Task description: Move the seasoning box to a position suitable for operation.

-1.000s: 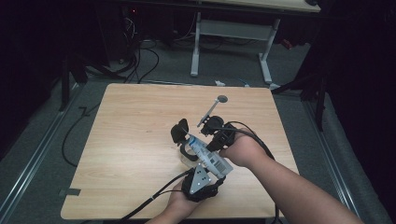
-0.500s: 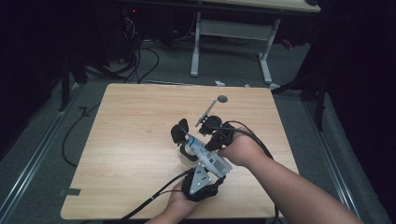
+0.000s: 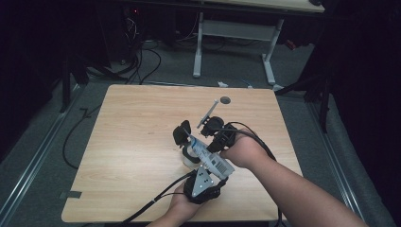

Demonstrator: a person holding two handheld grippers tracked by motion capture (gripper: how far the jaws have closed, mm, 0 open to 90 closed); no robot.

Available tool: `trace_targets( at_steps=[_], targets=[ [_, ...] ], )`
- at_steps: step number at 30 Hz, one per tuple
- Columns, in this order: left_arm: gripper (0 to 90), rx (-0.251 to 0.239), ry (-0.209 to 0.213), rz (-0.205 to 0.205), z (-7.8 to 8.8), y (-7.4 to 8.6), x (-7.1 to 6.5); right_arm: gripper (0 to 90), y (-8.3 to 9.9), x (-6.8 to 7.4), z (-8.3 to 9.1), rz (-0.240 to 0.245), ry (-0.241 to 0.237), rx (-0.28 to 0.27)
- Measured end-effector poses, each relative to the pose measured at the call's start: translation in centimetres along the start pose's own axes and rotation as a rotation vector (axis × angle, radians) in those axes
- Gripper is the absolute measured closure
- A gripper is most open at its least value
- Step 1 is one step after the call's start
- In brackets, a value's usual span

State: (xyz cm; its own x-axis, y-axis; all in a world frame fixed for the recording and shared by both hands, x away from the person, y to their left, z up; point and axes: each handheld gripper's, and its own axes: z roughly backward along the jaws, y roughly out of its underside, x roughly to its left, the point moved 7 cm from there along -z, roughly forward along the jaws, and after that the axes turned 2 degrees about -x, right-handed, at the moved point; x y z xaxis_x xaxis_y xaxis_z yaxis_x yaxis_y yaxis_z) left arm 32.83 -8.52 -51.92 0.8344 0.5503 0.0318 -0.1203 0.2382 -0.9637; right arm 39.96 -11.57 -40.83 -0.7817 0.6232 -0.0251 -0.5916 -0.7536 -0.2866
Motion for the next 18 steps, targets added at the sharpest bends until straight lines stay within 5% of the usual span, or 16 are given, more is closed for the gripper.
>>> trace_targets(
  at_steps=[18],
  targets=[
    [51.4,-0.001,0.0,-0.002,-0.04,-0.01,-0.03,90.0,0.1,-0.18,0.08,-0.01,-0.009,0.001]
  ],
)
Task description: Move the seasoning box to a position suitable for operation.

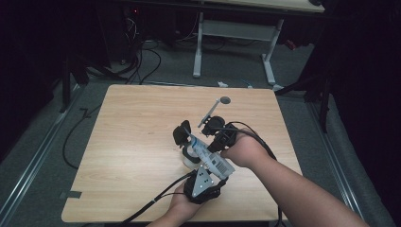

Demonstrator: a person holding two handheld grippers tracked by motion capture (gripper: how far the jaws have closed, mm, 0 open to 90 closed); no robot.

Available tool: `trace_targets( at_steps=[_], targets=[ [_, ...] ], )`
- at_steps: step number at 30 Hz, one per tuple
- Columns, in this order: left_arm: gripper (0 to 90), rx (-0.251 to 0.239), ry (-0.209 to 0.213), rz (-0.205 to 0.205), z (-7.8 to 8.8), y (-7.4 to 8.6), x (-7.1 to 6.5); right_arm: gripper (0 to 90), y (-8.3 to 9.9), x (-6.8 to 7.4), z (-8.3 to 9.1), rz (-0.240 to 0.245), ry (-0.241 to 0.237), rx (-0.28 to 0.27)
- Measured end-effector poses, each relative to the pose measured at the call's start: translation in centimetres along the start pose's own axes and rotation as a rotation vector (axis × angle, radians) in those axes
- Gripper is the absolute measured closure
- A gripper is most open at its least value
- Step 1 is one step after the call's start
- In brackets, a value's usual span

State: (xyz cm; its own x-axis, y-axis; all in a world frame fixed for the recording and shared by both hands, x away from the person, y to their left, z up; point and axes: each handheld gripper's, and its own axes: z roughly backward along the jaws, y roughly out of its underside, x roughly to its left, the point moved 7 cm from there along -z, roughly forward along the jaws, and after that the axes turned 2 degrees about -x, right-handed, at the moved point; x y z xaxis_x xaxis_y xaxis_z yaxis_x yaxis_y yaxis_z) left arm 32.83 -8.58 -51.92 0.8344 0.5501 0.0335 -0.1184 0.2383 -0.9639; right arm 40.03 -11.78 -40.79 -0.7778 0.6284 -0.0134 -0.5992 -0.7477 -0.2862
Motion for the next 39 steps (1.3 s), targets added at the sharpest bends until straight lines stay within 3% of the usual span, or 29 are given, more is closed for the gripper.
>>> trace_targets(
  at_steps=[39],
  targets=[
    [52.3,-0.012,-0.011,-0.012,-0.12,-0.4,-0.1,90.0,-0.04,-0.1,0.19,-0.002,-0.011,0.002]
  ],
)
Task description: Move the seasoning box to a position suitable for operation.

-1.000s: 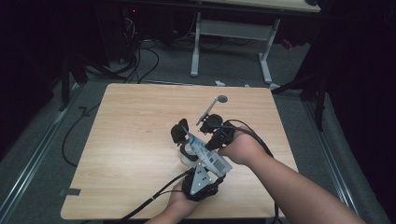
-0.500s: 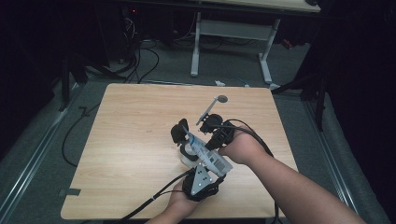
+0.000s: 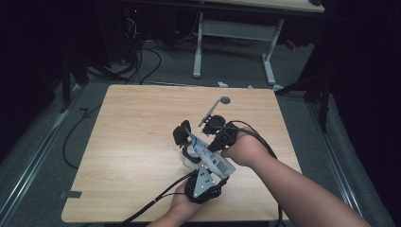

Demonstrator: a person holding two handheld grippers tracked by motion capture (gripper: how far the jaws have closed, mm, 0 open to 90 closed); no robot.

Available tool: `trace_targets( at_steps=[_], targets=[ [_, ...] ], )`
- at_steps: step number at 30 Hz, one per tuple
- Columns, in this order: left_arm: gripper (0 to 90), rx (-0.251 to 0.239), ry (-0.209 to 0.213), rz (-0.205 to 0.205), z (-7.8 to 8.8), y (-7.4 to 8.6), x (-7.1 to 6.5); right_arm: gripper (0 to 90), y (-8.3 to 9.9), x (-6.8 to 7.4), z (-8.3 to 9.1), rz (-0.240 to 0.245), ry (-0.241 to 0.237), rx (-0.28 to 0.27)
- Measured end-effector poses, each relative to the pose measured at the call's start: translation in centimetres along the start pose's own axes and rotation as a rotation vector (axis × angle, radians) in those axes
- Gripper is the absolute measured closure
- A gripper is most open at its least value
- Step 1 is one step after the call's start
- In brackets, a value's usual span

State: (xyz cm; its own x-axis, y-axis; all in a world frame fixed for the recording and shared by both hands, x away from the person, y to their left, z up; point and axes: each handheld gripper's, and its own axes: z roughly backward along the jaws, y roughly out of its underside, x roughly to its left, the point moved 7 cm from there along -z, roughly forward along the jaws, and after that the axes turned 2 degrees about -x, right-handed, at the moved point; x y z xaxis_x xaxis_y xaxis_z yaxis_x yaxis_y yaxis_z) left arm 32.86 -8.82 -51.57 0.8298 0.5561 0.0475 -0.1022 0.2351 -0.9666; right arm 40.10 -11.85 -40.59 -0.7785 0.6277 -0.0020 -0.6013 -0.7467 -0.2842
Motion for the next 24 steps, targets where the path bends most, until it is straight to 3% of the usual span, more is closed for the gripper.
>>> trace_targets(
  at_steps=[24],
  targets=[
    [52.6,-0.008,-0.006,0.0,0.03,-0.23,0.19,90.0,-0.36,-0.03,0.08,0.016,0.01,0.003]
  ],
)
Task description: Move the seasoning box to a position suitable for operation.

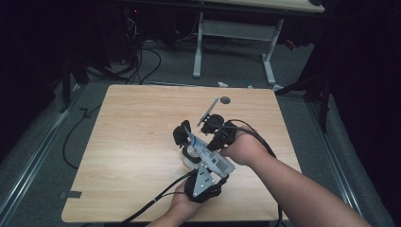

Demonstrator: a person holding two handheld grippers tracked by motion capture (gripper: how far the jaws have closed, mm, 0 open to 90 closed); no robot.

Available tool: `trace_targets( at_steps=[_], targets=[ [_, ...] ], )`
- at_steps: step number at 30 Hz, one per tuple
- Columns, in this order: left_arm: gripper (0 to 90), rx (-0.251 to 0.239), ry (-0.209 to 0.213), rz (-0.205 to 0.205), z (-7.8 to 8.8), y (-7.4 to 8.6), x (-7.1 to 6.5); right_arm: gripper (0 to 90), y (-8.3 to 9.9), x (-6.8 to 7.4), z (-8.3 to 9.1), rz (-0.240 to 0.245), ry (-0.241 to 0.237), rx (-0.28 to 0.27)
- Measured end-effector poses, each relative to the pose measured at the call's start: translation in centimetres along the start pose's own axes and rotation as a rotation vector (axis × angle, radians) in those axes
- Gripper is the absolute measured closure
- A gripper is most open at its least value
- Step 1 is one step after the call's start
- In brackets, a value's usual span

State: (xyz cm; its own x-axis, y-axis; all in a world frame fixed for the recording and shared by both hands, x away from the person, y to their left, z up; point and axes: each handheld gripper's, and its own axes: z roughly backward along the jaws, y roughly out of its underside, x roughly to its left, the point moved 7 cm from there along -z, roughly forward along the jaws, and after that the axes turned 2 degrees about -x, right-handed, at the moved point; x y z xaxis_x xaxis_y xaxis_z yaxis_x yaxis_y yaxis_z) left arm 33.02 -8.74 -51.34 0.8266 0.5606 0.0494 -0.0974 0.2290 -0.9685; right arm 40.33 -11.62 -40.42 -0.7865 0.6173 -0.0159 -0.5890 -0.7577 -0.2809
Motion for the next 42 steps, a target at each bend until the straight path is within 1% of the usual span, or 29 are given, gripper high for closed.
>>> trace_targets(
  at_steps=[8,42],
  targets=[
    [52.8,-0.003,-0.003,-0.003,0.05,-0.06,0.03,90.0,-0.08,0.0,-0.03,0.0,-0.005,-0.006],
    [53.6,-0.013,-0.008,-0.014,-0.02,-0.54,0.08,90.0,-0.23,-0.13,0.12,0.004,-0.001,-0.009]
  ],
)
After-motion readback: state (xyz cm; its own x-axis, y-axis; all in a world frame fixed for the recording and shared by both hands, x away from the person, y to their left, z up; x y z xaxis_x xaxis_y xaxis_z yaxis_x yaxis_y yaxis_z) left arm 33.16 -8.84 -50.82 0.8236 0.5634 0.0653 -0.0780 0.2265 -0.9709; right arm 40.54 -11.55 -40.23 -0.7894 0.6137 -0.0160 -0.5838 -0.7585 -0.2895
